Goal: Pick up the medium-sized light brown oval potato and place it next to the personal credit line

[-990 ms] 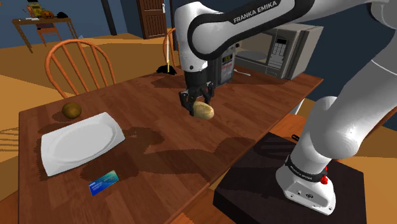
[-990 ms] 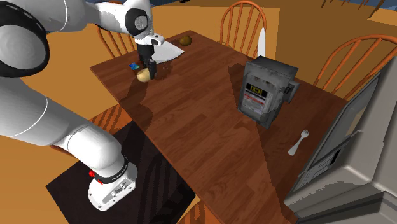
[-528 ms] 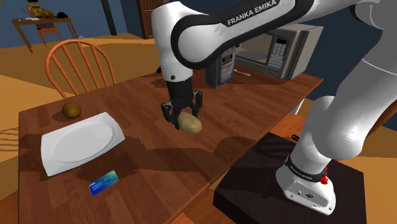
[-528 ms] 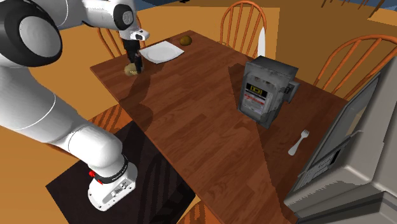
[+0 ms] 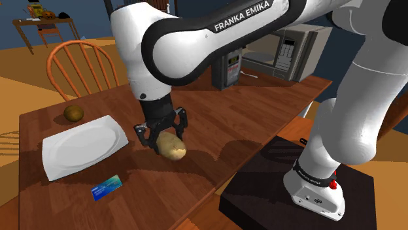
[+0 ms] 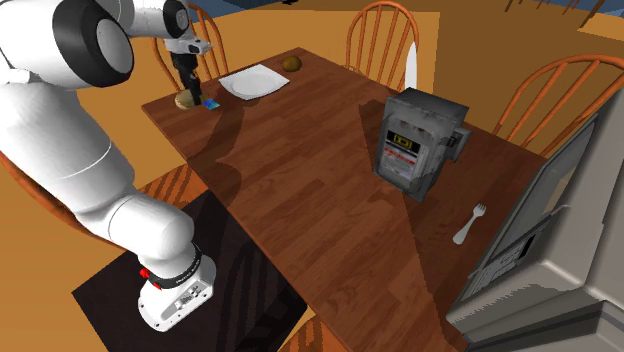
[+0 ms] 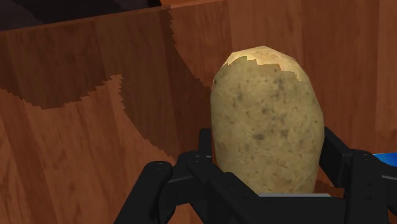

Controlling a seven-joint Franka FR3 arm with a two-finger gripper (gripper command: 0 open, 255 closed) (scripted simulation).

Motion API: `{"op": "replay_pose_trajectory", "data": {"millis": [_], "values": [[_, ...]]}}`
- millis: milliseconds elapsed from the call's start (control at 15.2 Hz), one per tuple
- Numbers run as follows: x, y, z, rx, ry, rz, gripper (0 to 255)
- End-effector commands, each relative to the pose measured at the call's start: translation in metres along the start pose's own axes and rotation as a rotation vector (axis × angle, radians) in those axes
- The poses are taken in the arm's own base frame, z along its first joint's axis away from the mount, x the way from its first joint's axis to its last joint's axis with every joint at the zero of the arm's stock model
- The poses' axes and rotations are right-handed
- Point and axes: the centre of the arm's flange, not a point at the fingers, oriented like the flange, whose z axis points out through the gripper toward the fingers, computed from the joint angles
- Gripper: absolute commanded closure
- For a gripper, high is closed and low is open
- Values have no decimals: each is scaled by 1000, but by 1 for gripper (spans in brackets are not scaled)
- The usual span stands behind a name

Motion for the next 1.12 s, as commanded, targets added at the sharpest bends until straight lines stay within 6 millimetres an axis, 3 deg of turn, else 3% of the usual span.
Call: {"op": "replay_pose_trajectory", "data": {"millis": [0,594,1056], "values": [[-12,-22,2,0,0,2,255],[-54,-133,3,0,0,2,255],[-49,-134,39,0,0,2,255]]}}
